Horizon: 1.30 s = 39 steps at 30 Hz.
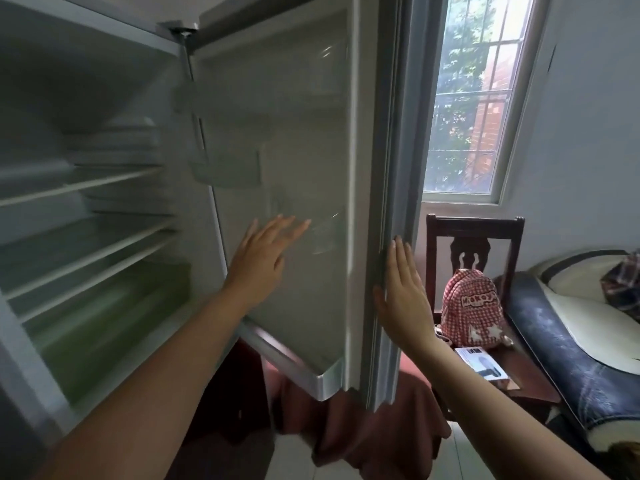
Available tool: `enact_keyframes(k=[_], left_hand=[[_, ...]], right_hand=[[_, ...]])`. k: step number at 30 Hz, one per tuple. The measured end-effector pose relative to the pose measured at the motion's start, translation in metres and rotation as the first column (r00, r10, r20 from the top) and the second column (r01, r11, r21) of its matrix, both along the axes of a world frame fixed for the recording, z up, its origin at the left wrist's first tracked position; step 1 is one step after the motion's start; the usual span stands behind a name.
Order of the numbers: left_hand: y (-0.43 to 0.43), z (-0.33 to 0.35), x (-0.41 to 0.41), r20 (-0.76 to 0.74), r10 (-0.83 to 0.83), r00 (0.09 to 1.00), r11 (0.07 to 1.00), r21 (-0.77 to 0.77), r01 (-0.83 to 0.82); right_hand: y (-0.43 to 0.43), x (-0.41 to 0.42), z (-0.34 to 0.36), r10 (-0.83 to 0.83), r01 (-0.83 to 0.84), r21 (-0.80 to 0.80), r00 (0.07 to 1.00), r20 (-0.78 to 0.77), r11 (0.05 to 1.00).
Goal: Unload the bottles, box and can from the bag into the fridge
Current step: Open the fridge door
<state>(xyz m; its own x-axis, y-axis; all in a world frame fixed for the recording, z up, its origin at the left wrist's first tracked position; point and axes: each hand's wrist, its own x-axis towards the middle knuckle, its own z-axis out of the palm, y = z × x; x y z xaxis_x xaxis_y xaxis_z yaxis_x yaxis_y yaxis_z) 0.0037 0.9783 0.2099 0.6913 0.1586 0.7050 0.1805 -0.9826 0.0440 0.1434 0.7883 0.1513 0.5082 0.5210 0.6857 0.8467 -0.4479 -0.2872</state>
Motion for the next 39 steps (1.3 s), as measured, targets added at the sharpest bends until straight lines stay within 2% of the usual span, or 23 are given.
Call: enact_keyframes(k=[4, 9, 17, 22, 28, 31, 35, 39], left_hand=[[-0.005, -0.002, 0.034, 0.016, -0.006, 1.0, 1.0, 0.003, 0.005], [-0.01, -0.002, 0.071, 0.025, -0.019, 1.0, 1.0, -0.014, 0.019], [-0.017, 0.009, 0.116, -0.096, 0.051, 0.994, 0.998, 0.037, -0.048], [-0.021, 0.008, 0.13, -0.103, 0.095, 0.99, 0.995, 0.023, -0.093], [-0.033, 0.011, 0.132, -0.15, 0.123, 0.981, 0.991, -0.039, -0.131], [-0.037, 0.011, 0.12, -0.072, 0.134, 0.988, 0.987, -0.079, -0.14], [-0.032, -0.004, 0.075, 0.027, 0.219, 0.975, 0.968, -0.129, -0.214], [-0.025, -0.02, 0.012, 0.046, 0.394, 0.918, 0.908, -0.175, -0.381]], right_hand=[[0.004, 0.031, 0.007, 0.0, 0.0, -0.003, 0.994, -0.111, 1.0], [0.015, 0.065, 0.016, 0.077, -0.055, 0.078, 0.945, -0.316, 0.995], [0.027, 0.116, 0.021, 0.093, -0.058, 0.101, 0.918, -0.386, 0.993], [0.029, 0.136, 0.023, 0.106, -0.05, 0.153, 0.915, -0.388, 0.987], [0.022, 0.139, 0.018, 0.113, -0.058, 0.182, 0.944, -0.311, 0.982], [0.018, 0.124, 0.016, 0.096, -0.057, 0.302, 0.989, -0.115, 0.951], [0.025, 0.088, 0.008, 0.264, -0.256, 0.353, 0.964, 0.026, 0.9], [0.049, 0.043, 0.007, 0.475, -0.48, 0.281, 0.875, 0.09, 0.831]])
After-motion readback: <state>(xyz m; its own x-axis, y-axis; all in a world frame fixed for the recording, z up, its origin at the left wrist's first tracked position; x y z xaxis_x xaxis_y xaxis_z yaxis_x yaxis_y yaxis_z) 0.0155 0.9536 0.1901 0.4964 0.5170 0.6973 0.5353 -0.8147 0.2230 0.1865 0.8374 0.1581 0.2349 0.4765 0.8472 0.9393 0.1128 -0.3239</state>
